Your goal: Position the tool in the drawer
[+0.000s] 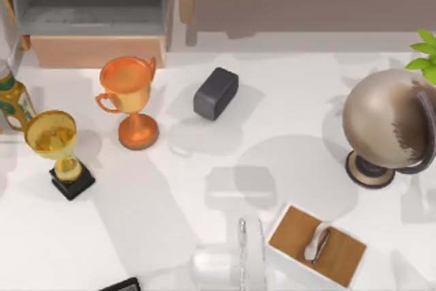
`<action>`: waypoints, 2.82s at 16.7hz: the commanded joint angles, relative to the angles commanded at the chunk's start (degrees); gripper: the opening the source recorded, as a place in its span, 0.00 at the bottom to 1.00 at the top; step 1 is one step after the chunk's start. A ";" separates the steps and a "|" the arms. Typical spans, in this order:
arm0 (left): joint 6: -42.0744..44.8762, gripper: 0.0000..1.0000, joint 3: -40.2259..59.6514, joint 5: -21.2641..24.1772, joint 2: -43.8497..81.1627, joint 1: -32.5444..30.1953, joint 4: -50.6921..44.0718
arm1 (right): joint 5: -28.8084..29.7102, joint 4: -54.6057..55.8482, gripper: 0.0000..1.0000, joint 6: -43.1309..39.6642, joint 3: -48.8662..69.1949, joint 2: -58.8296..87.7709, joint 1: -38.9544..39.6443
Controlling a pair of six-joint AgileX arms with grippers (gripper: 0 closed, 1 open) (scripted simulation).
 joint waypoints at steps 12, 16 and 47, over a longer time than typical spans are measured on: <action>11.95 1.00 -26.16 16.51 -14.87 19.55 72.27 | 0.00 0.00 1.00 0.00 0.00 0.00 0.00; 20.24 1.00 -38.48 21.56 -17.86 25.15 96.73 | 0.00 0.00 1.00 0.00 0.00 0.00 0.00; 68.85 1.00 -95.16 37.40 -20.27 19.27 144.79 | 0.00 0.00 1.00 0.00 0.00 0.00 0.00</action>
